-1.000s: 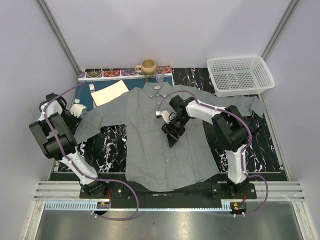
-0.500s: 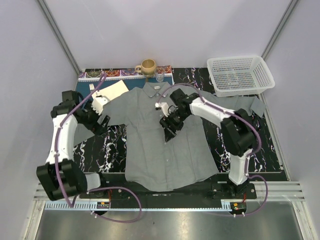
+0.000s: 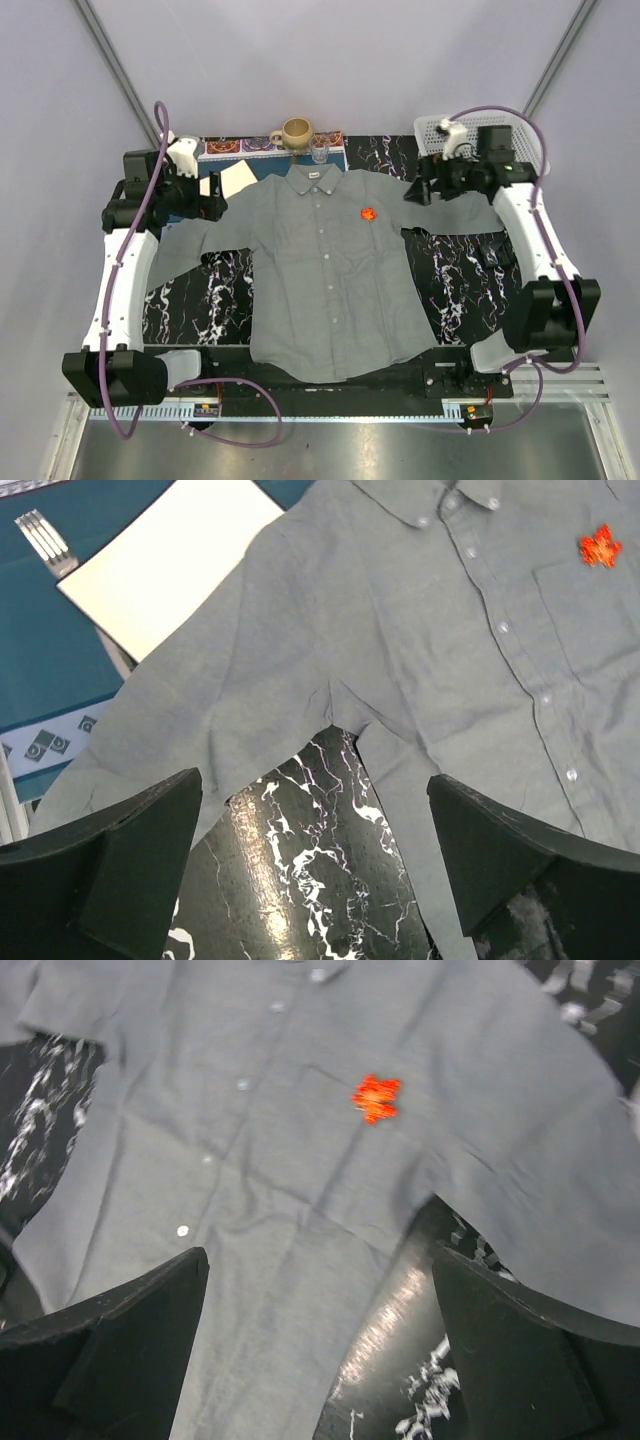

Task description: Pin the brooch onto the clothing

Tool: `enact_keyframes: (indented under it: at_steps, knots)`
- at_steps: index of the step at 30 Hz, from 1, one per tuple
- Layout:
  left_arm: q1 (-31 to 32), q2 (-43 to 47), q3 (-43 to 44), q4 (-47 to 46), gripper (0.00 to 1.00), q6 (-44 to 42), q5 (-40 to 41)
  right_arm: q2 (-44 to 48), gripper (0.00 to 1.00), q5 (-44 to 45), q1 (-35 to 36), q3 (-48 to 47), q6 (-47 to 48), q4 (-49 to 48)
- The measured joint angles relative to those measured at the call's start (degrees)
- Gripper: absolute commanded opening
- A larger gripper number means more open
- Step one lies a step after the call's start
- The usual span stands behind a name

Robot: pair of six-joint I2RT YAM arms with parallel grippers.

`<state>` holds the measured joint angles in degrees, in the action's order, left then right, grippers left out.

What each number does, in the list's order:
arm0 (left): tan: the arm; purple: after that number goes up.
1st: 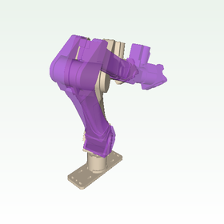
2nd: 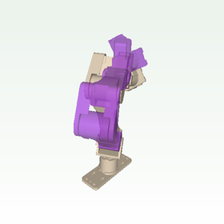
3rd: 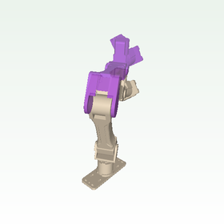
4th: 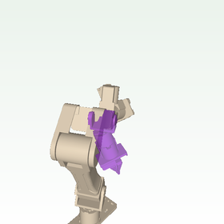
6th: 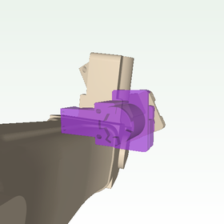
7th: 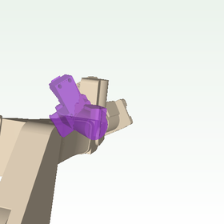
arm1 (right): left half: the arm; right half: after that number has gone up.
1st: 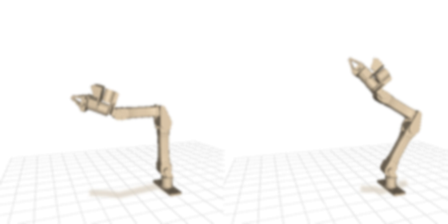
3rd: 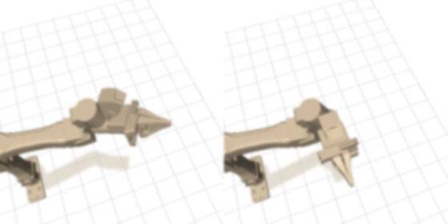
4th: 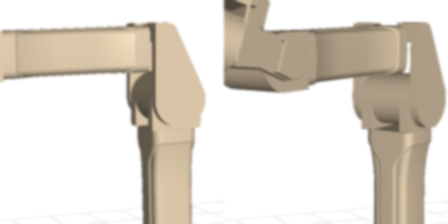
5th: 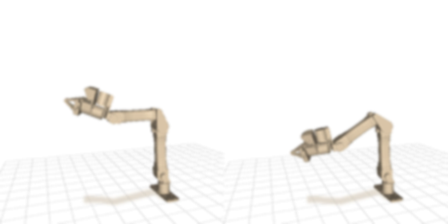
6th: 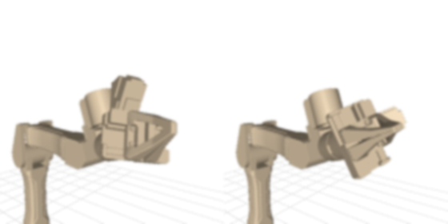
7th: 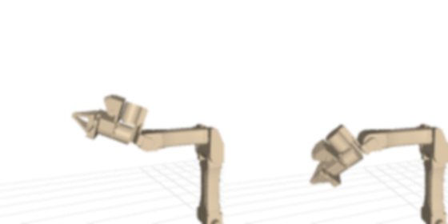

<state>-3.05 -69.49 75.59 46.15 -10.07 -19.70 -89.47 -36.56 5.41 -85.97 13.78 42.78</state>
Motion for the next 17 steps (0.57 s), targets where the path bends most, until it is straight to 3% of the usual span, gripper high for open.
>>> enact_keyframes:
  at_steps: [5,11,17]
  knots:
    - [0.00,0.00,-2.38,-2.95,0.99,5.42,6.03,8.31,1.00,2.95,-7.02,9.14,-1.88,-2.67]
    - [0.00,0.15,-11.65,-3.63,0.99,7.69,9.16,14.45,1.00,4.61,-6.95,22.14,-2.10,-2.71]
    - [0.00,3.89,-17.62,-3.37,0.99,8.50,9.53,14.60,1.00,5.20,-6.91,27.26,-2.78,-2.69]
